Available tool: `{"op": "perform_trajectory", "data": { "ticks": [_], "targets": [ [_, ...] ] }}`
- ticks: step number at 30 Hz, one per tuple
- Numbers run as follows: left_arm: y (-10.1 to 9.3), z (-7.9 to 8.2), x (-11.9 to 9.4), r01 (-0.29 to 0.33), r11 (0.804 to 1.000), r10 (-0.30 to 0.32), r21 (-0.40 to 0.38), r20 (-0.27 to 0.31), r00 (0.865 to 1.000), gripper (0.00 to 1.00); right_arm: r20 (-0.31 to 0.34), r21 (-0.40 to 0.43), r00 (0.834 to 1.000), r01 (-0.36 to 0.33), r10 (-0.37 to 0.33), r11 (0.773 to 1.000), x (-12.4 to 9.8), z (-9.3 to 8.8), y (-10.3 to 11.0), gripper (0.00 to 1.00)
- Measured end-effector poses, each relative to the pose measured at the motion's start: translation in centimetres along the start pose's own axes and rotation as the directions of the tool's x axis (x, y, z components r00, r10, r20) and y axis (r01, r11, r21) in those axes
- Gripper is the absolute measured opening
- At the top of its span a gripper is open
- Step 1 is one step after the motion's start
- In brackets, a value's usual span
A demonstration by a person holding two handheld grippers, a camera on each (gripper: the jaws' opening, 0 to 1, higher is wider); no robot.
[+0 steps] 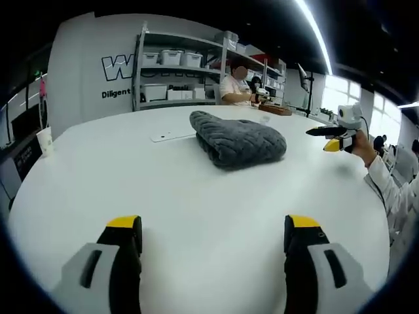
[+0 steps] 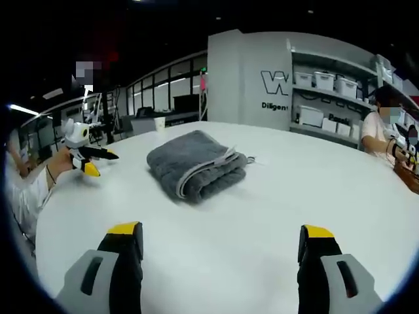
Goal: Open the folded towel by lifting each exposed corner and separating the folded layers until the towel lies flat within the target outline without major curled edges
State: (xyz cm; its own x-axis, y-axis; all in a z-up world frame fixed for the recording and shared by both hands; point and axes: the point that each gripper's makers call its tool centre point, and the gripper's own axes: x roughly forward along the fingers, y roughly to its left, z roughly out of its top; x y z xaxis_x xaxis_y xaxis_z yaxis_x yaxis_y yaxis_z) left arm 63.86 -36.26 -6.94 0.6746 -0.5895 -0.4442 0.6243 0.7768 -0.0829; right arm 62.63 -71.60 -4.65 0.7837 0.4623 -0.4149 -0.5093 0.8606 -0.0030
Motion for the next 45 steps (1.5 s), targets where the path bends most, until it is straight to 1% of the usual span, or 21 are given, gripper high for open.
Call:
{"op": "perform_trajectory", "data": {
  "ticks": [6,9,11,13,19,23,24,25,27,34,37,42,45],
  "targets": [
    [0.2,0.2,-0.1,-0.007,1.0,0.007,0.003,0.004,1.0,0.88,-0.014,-0.004,1.0,0.002,-0.002,1.0,0.0,-0.3,0.0,0.99],
    [0.2,0.3,-0.2,-0.003,1.0,0.003,-0.017,0.005,1.0,0.92,-0.004,0.003,1.0,0.002,-0.002,1.0,-0.1,-0.1,0.1,0.99],
    [0.2,0.2,-0.1,-0.005,1.0,0.006,-0.028,0.003,1.0,0.96,0.015,0.004,1.0,0.001,-0.001,1.0,-0.1,0.3,0.1,0.99],
    [0.3,0.2,-0.1,-0.009,1.0,0.009,-0.023,0.001,1.0,0.96,0.025,0.005,1.0,-0.001,0.001,1.0,-0.1,0.5,0.1,0.99],
    [0.2,0.3,-0.3,-0.011,1.0,0.011,-0.021,0.004,1.0,0.99,0.011,-0.002,1.0,0.005,-0.005,1.0,0.0,0.2,0.0,0.99],
    [-0.1,0.3,-0.4,0.002,1.0,-0.002,-0.018,0.001,1.0,0.99,-0.004,0.0,1.0,0.003,-0.003,1.0,0.2,-0.3,0.0,0.99],
    [-0.2,0.6,-0.4,0.008,1.0,-0.008,-0.005,0.012,1.0,0.99,-0.006,0.001,1.0,0.003,-0.003,1.0,0.2,-0.3,-0.1,0.99],
    [-0.3,0.7,-0.5,0.002,1.0,-0.002,-0.009,0.019,1.0,0.99,-0.009,0.002,1.0,-0.001,0.001,1.0,0.3,-0.5,-0.1,0.99],
    [-0.2,0.6,-0.5,-0.001,1.0,0.001,-0.007,0.01,1.0,0.99,-0.023,0.014,1.0,-0.006,0.007,1.0,0.5,-0.9,-0.2,0.99],
    [-0.3,0.6,-0.6,0.004,1.0,-0.004,0.004,0.009,1.0,0.99,-0.013,0.006,1.0,-0.005,0.005,1.0,0.5,-0.8,-0.3,0.99],
    [0.1,0.5,-0.7,-0.007,1.0,0.007,0.007,0.005,1.0,0.99,-0.034,0.004,0.999,0.0,0.0,1.0,0.8,-1.3,-0.4,0.99],
    [-0.1,0.7,-0.8,0.006,1.0,-0.006,-0.002,0.013,1.0,0.98,-0.037,-0.005,0.999,-0.005,0.004,1.0,0.7,-1.2,-0.3,0.99],
    [-0.2,0.6,-0.8,0.012,1.0,-0.012,-0.006,0.012,1.0,0.98,-0.017,-0.009,1.0,0.002,-0.002,1.0,0.7,-0.5,-0.6,0.99]
  ]
}}
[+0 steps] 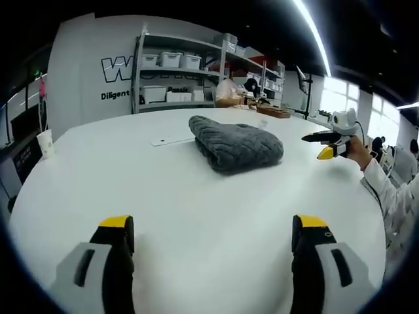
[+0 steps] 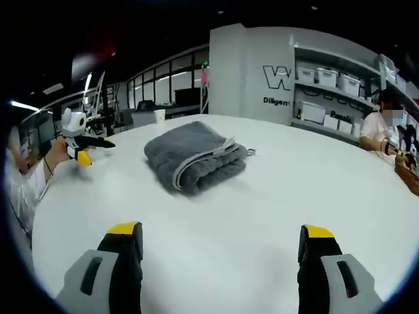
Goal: Open the folded towel by lifting each exposed corner and separating the folded layers until the towel lies flat within the target outline without major curled edges
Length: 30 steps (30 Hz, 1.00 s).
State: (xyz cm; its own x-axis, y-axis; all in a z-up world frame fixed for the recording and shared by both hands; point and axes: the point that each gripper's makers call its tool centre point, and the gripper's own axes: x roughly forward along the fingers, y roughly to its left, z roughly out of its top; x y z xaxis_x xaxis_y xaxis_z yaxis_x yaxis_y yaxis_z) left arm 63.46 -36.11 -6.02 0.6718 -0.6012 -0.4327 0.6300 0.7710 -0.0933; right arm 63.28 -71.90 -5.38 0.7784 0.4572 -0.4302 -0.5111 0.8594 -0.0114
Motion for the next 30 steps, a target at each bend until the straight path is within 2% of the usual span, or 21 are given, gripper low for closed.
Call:
{"op": "perform_trajectory", "data": {
  "ticks": [4,6,12,19,24,27,30],
  "targets": [
    [0.0,0.0,0.0,0.006,1.0,-0.006,-0.008,0.001,1.0,0.98,0.004,0.015,1.0,0.0,0.0,1.0,0.1,0.6,-0.3,0.99],
    [0.1,-0.2,0.0,0.008,1.0,-0.008,-0.011,-0.005,1.0,0.98,-0.001,-0.013,1.0,0.016,-0.017,1.0,0.0,1.3,-0.5,0.99],
    [0.1,-0.1,-0.1,0.01,1.0,-0.01,-0.01,-0.007,1.0,0.98,0.027,-0.052,0.998,0.051,-0.049,0.997,-0.6,5.6,-1.0,0.99],
    [0.3,0.0,-0.3,0.006,1.0,-0.006,-0.009,-0.005,1.0,0.97,0.058,-0.112,0.997,0.051,-0.044,0.992,-0.3,9.8,-0.5,0.99],
    [0.4,-0.2,-0.2,0.006,1.0,-0.006,-0.013,-0.011,1.0,0.97,0.112,-0.11,0.993,0.036,-0.024,0.993,1.2,12.8,0.1,0.97],
    [0.5,-0.2,-0.2,0.005,1.0,-0.006,-0.016,-0.011,1.0,0.97,0.12,-0.083,0.993,0.022,-0.012,0.996,2.8,13.2,0.2,0.91],
    [0.6,0.0,-0.3,0.003,1.0,-0.003,-0.017,-0.004,1.0,0.97,0.119,-0.026,0.993,0.017,-0.013,1.0,4.7,12.8,0.0,0.83]
  ]
}}
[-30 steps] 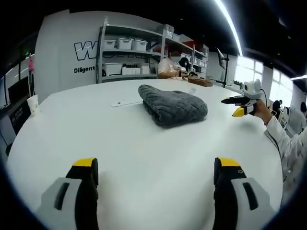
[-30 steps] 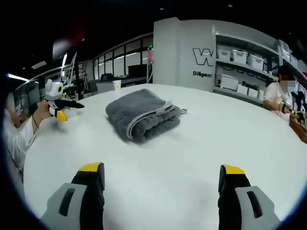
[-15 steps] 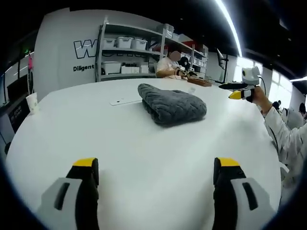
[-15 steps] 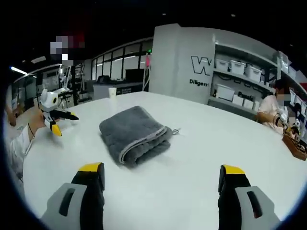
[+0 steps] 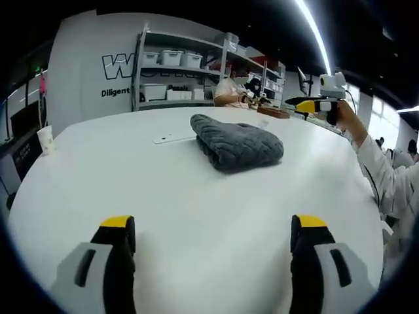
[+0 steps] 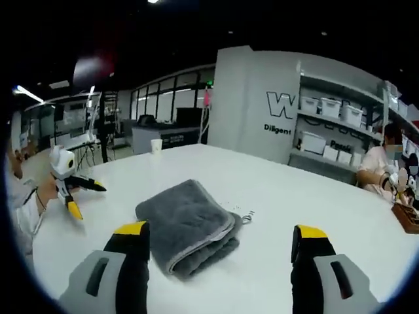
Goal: Open the folded towel by lifting each exposed corner and separating the folded layers until the towel lies flat within the target outline without major curled edges
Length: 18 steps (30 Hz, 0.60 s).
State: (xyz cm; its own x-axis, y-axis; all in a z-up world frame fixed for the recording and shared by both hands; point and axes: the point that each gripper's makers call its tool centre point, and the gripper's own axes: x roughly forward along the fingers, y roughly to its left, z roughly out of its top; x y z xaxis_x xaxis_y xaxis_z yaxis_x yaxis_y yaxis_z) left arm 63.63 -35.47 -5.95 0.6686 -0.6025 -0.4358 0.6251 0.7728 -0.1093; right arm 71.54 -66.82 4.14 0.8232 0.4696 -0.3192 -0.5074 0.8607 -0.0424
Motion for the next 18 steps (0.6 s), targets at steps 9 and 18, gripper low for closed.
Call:
{"op": "perform_trajectory", "data": {
  "ticks": [9,18],
  "targets": [
    [0.3,0.2,-0.3,-0.016,1.0,0.016,0.008,0.002,1.0,0.96,-0.086,0.068,0.996,0.008,-0.002,0.998,4.5,-4.1,-0.6,0.7],
    [0.5,0.5,-0.3,-0.02,1.0,0.02,0.007,0.008,1.0,0.96,-0.081,0.209,0.997,0.007,0.01,0.978,8.4,-6.0,-0.8,0.53]
  ]
}}
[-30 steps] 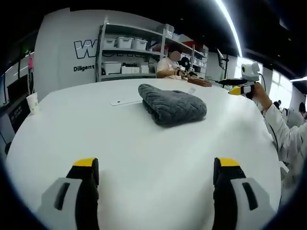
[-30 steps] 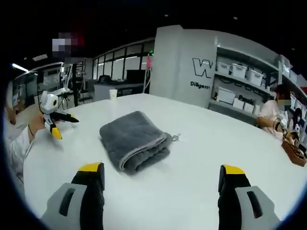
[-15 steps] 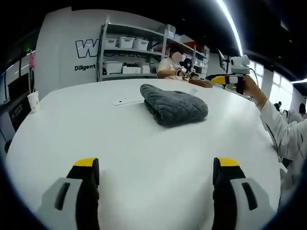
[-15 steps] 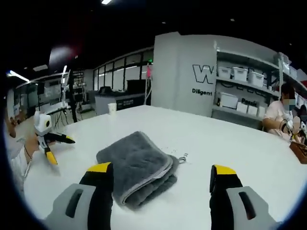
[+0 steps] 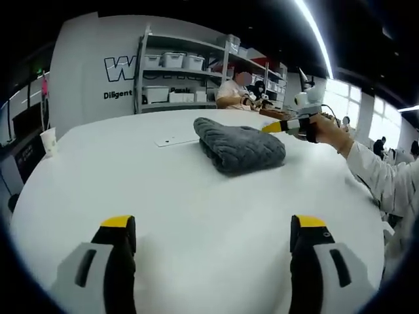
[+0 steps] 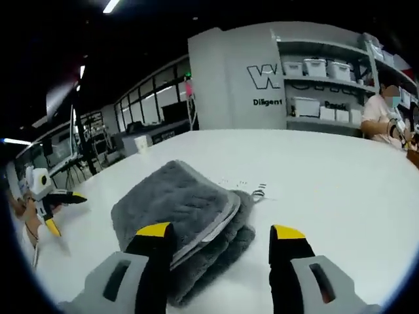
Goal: Open the folded towel by lifting each exposed corner and separating the folded layers until the towel lies flat within the target outline without major curled edges
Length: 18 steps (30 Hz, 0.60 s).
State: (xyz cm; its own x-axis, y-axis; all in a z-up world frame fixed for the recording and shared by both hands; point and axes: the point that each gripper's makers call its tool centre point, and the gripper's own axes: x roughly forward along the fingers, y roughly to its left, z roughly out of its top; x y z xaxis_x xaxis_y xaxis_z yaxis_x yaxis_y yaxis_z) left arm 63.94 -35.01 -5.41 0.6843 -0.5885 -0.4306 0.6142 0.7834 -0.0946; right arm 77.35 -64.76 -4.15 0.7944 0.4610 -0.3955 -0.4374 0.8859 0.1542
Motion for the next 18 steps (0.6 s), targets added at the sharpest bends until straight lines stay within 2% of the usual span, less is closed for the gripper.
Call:
{"op": "perform_trajectory", "data": {
  "ticks": [7,9,13,17,18],
  "targets": [
    [0.4,0.3,-0.1,-0.009,1.0,0.009,-0.004,0.003,1.0,0.95,0.012,0.091,0.997,-0.075,0.074,0.993,1.0,-1.0,0.8,0.34],
    [0.4,0.3,-0.1,-0.01,1.0,0.01,-0.003,0.004,1.0,0.95,0.027,0.089,0.994,-0.107,0.105,0.99,1.0,-0.7,1.2,0.27],
    [0.4,0.3,-0.1,-0.01,1.0,0.01,-0.004,-0.001,1.0,0.95,0.029,0.077,0.993,-0.112,0.11,0.991,1.0,-0.7,1.5,0.19],
    [0.5,0.3,-0.1,-0.013,1.0,0.013,-0.006,-0.002,1.0,0.95,0.065,0.068,0.989,-0.138,0.134,0.988,0.8,-0.4,2.2,0.05],
    [0.5,0.3,-0.1,-0.013,1.0,0.013,-0.007,0.001,1.0,0.95,0.072,0.057,0.988,-0.142,0.137,0.988,0.7,-0.3,2.6,0.04]
  ]
}}
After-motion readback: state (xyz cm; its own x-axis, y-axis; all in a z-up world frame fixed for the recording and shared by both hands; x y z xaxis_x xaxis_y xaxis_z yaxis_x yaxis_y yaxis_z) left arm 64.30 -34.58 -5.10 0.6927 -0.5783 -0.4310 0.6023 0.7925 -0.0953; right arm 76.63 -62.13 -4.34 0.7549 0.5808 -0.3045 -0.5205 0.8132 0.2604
